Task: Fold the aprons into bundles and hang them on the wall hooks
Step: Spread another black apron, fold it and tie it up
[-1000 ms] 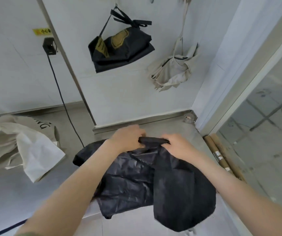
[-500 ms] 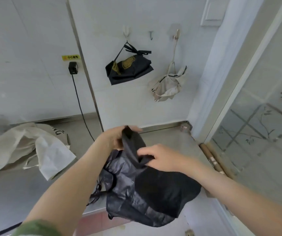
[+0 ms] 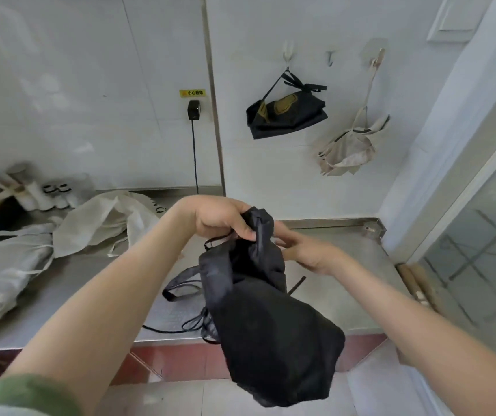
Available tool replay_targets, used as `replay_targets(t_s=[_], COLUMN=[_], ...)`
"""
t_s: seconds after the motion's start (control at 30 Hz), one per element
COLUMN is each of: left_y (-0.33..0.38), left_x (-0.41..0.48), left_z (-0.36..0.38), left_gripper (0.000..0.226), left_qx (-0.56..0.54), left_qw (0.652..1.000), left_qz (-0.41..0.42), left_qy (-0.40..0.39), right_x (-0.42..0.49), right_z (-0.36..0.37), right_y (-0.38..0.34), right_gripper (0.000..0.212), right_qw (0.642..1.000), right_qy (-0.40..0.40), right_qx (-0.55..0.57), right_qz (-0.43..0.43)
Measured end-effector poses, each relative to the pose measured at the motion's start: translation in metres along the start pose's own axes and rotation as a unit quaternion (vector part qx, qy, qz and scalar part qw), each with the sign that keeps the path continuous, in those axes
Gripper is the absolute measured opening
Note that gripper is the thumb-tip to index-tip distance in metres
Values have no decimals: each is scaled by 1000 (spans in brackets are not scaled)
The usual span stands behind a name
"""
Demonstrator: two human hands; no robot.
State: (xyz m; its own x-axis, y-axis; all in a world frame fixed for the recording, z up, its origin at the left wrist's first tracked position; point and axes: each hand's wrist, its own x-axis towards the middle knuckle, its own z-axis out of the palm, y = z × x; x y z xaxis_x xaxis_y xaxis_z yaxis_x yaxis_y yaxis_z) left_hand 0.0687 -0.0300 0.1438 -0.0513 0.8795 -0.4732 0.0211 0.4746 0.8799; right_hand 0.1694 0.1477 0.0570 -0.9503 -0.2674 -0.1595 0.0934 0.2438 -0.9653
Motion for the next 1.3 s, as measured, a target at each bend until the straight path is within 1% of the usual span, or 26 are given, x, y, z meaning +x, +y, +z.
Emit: replay_targets(t_s=[0.07, 0.13, 0.2, 0.23, 0.27, 0.3, 0.33, 0.37, 0.4, 0.43, 0.5, 0.53, 0.6, 0.63, 0.7, 0.8, 0.87, 0.9, 0.93, 0.97, 1.03, 1.07, 1.1, 1.2, 1.23, 1.3], left_y=[-2, -8, -15, -16, -14, -11, -6, 3, 13, 22, 32, 34, 36, 38, 42, 48, 52, 53, 54, 55, 55, 55, 54, 48, 46, 38], left_x=[-14, -28, -38, -43, -47, -47, -45, -41, -34, -27, -11, -5, 4, 9, 16, 22, 24, 25, 26, 29, 30, 29, 27, 17, 14, 9], left_z=[-3, -11, -23, -27, -29, -30, -28, -21, -12, -4, 6, 10, 12, 14, 15, 18, 18, 17, 16, 16, 14, 14, 14, 10, 9, 2], left_gripper=[32, 22, 16, 15, 26, 50, 72, 85, 91, 89, 73, 69, 62, 54, 39, 41, 36, 31, 27, 25, 23, 22, 23, 34, 38, 45], left_qx=[-25, -34, 60, 141, 216, 251, 249, 233, 229, 243, 292, 308, 286, 271, 250, 205, 185, 178, 165, 148, 114, 101, 91, 55, 38, 1], left_qw=[999, 995, 979, 960, 932, 911, 904, 908, 910, 911, 909, 904, 909, 912, 917, 933, 940, 943, 947, 951, 957, 959, 962, 963, 962, 957], left_qz=[-10, -34, -112, -167, -213, -233, -214, -156, -96, -65, -95, -116, -102, -77, -37, 3, 28, 40, 49, 54, 58, 57, 55, 43, 35, 20], left_qy=[22, 87, 157, 177, 198, 231, 275, 313, 332, 327, 283, 273, 285, 298, 309, 295, 283, 278, 271, 267, 262, 258, 253, 259, 270, 291], right_x=[10, 14, 13, 13, 12, 12, 10, 8, 6, 4, -3, -7, -16, -23, -37, -54, -60, -60, -58, -56, -48, -44, -40, -30, -28, -25], right_z=[12, 12, 6, 3, -1, -4, -6, -7, -6, -5, -5, -7, -19, -30, -51, -72, -75, -75, -73, -67, -56, -51, -48, -46, -48, -53], right_y=[-6, -8, -8, -10, -14, -18, -25, -34, -44, -54, -69, -72, -67, -59, -35, 15, 43, 55, 63, 67, 72, 72, 72, 67, 65, 52], right_gripper=[52, 33, 14, 7, 12, 18, 20, 20, 20, 21, 19, 15, 13, 23, 54, 92, 111, 117, 116, 105, 70, 59, 59, 90, 88, 50], right_qw=[999, 997, 994, 992, 987, 979, 968, 954, 943, 939, 939, 943, 959, 969, 982, 971, 964, 964, 965, 964, 961, 957, 949, 913, 899, 873], right_qy=[18, 51, 84, 96, 110, 116, 118, 118, 118, 119, 128, 132, 141, 143, 143, 171, 204, 196, 177, 162, 166, 181, 195, 237, 260, 307], right_qx=[1, -5, -42, -67, -107, -159, -214, -264, -298, -308, -297, -282, -223, -181, -122, -133, -67, -31, -3, 27, 101, 147, 198, 325, 350, 378], right_qz=[-28, -50, -47, -44, -45, -52, -60, -73, -86, -99, -116, -119, -104, -84, -21, 104, 155, 177, 196, 209, 194, 172, 146, 68, 37, -22])
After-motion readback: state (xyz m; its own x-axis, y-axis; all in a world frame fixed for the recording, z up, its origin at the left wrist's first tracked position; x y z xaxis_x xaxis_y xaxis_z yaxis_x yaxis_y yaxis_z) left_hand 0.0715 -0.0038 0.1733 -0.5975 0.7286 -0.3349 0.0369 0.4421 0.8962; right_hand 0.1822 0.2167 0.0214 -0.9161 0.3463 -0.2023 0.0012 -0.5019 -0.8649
